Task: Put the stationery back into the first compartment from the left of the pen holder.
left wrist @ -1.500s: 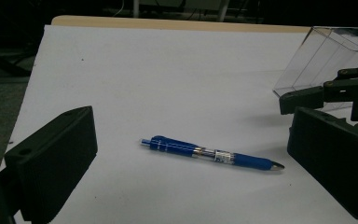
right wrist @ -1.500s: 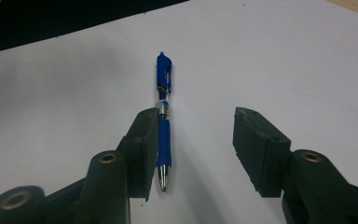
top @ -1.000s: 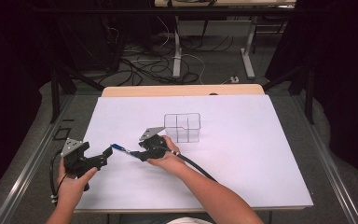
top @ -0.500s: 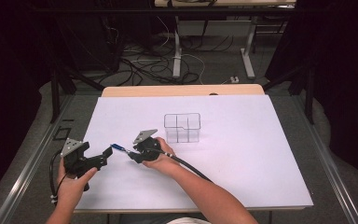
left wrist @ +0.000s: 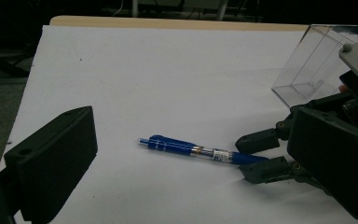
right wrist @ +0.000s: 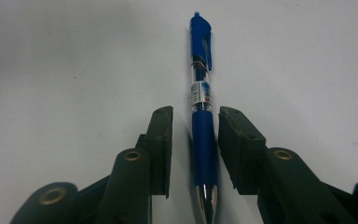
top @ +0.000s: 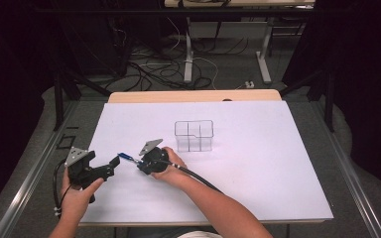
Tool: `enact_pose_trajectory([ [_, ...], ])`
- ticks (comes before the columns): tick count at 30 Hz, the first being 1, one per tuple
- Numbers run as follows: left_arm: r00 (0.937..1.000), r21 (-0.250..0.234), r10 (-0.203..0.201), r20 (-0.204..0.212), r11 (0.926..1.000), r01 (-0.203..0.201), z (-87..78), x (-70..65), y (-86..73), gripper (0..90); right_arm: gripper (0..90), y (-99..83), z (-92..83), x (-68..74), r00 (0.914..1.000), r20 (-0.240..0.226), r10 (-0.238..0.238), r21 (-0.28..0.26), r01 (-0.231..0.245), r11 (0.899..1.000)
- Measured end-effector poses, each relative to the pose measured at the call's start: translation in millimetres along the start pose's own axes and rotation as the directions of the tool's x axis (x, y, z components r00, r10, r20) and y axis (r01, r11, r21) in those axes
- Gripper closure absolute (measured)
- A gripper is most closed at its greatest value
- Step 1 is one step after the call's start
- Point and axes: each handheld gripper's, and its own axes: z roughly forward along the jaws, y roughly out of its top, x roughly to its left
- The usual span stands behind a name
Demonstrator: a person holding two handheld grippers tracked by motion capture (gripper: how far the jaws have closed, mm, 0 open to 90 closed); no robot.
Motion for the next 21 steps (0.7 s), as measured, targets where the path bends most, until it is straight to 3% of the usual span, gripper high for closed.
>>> enact_pose_trajectory([
  [14,0.9999,0.005,0.011,0.002,0.9999,-0.011,0.9,-1.5,-0.4,1.4,77.9,-0.2,-0.9,2.3,1.0,0.003,-0.004,0.007,0.004,1.0],
  [21,1.0,0.005,0.008,0.0,1.0,-0.008,0.8,-1.2,-0.6,1.4,79.7,-0.4,-1.1,4.7,0.9999,0.012,-0.004,0.008,0.004,1.0],
])
